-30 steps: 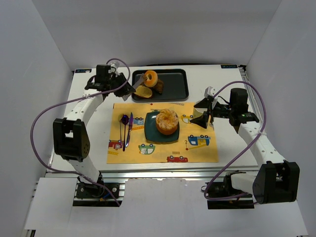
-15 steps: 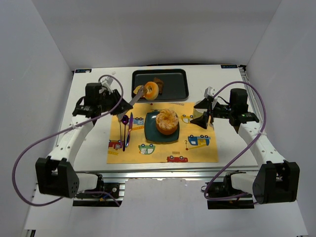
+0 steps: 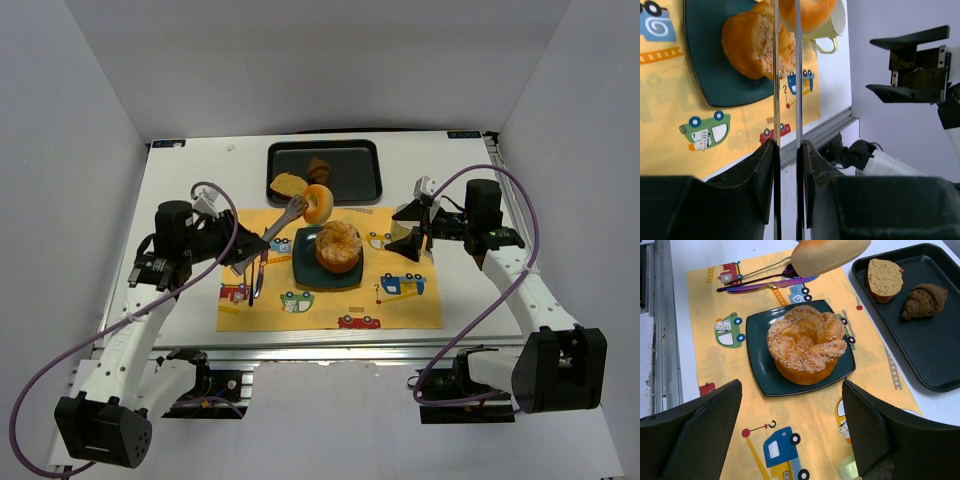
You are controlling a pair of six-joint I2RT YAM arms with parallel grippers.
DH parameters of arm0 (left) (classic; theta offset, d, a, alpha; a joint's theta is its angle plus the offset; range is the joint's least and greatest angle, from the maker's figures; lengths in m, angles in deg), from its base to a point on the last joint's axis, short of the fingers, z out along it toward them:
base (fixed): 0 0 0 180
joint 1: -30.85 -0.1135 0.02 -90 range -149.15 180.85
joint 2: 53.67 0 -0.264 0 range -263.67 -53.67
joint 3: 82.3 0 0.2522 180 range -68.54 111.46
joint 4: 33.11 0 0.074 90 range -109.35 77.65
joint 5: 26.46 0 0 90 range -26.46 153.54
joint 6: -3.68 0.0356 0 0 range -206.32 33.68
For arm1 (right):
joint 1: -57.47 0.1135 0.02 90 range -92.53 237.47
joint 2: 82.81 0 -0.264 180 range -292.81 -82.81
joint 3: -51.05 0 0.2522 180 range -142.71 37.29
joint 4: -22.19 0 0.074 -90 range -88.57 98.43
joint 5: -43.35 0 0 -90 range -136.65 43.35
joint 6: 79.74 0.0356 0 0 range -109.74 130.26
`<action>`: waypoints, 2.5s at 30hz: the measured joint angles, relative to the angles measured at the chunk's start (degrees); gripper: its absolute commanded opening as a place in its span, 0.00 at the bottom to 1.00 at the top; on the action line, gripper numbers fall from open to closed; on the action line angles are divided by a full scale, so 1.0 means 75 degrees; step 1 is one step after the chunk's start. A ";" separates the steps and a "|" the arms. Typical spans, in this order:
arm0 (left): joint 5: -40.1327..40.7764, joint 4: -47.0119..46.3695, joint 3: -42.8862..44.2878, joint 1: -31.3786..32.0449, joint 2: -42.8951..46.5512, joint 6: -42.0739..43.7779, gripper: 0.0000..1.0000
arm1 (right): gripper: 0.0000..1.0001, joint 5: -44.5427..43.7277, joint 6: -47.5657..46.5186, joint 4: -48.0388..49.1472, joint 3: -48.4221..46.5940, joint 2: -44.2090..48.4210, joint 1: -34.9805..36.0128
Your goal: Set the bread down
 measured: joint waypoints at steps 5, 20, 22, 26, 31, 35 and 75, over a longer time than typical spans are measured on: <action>-0.0169 0.0376 0.0012 0.0012 -0.0090 0.0099 0.00 | 0.85 0.0020 0.0000 -0.0009 0.0000 0.0000 0.0000; 0.0702 0.0883 0.0790 0.1647 -0.1005 0.0259 0.05 | 0.85 0.0017 0.0000 -0.0017 0.0000 0.0000 0.0000; 0.0857 0.1014 0.0912 0.1664 -0.1058 0.0323 0.11 | 0.85 0.0017 0.0000 -0.0017 0.0000 0.0000 0.0000; 0.1131 0.1207 0.1093 0.1699 -0.1157 0.0437 0.20 | 0.85 0.0017 0.0000 -0.0017 0.0000 0.0000 0.0000; 0.1265 0.1233 0.1099 0.1801 -0.1282 0.0458 0.26 | 0.85 0.0017 -0.0012 -0.0017 0.0000 0.0000 0.0000; 0.1262 0.1201 0.1099 0.1915 -0.1373 0.0458 0.30 | 0.85 0.0017 -0.0032 -0.0017 0.0000 0.0000 0.0000; 0.3748 0.1346 0.1979 0.1434 -0.1378 0.1955 0.00 | 0.85 0.0035 -0.0152 -0.0131 0.0000 0.0000 0.0000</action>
